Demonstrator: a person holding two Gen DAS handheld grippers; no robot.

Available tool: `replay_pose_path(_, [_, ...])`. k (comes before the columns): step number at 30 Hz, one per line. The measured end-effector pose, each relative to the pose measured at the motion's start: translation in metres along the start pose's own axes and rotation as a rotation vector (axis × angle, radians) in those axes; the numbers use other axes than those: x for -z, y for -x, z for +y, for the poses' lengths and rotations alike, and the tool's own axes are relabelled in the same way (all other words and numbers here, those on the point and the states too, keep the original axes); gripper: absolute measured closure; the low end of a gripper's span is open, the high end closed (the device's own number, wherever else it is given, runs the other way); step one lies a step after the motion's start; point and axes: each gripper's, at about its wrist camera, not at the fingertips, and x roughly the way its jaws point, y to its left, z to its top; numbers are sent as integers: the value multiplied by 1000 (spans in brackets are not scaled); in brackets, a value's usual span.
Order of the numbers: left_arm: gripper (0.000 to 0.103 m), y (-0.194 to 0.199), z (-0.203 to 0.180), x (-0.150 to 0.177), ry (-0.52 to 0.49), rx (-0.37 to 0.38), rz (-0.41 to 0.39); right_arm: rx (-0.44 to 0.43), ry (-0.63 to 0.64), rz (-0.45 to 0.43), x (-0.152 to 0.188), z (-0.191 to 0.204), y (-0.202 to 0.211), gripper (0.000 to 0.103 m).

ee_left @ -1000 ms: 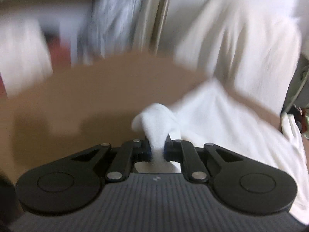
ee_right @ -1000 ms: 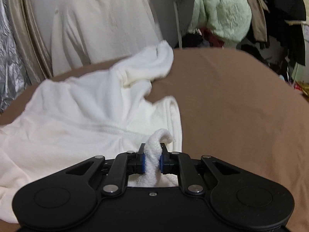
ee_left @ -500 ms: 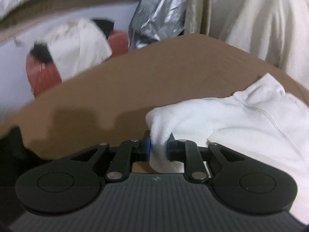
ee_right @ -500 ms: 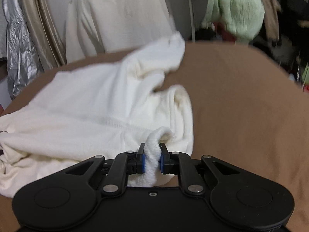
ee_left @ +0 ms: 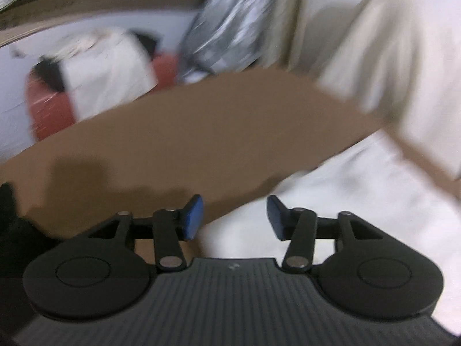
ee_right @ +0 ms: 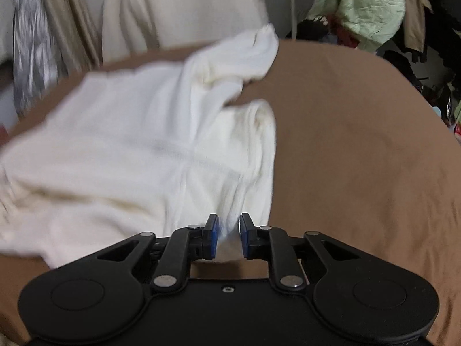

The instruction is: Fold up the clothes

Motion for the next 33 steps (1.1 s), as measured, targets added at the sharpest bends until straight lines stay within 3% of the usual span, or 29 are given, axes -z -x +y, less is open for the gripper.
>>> replay_pose_path(2, [35,11,-15,2,-13,89,-39,-28,-33,-55,-14,-14,9,69])
replay_pose_path(5, [32,-2,-38,17,-60,144,13,-94,-46,-79,-33,-32,-3,65])
replay_pose_path(11, [32,-28,-83,46,-155,255,116,-180,-54,5,-59,-51,-88,62])
replay_pose_path(15, [32,-45,-114,66,-219,328,184,-154,-68,28,-70,-55,-127,57])
replay_pose_path(17, [32,-53,-124,74,-239,351,212,-176,-50,52,-79,-56,-144,44])
replay_pose_path(20, [32,-68,-118,72,-211,343,238,-182,-12,83,-86,-53,-172,38])
replay_pose_path(21, [32,-72,-116,71,-195,343,248,-181,-4,99,-86,-52,-182,39])
replay_pose_path(22, [32,-75,-116,71,-180,344,257,-170,17,104,-85,-48,-189,51])
replay_pose_path(23, [32,-78,-115,70,-170,344,264,-147,65,90,-84,-39,-188,80])
replay_pose_path(25, [32,-77,-114,68,-160,341,263,-93,182,45,-84,-18,-176,84])
replay_pose_path(27, [32,-70,-114,65,-166,346,247,7,285,-78,-88,-3,-141,85])
replay_pose_path(29, [32,-63,-116,64,-185,356,231,126,275,-199,-90,-7,-104,86])
replay_pose_path(31, [32,-60,-121,66,-216,361,244,184,169,-224,-87,-26,-86,86])
replay_pose_path(33, [32,-61,-128,72,-263,355,277,227,122,-137,-74,-38,-101,85])
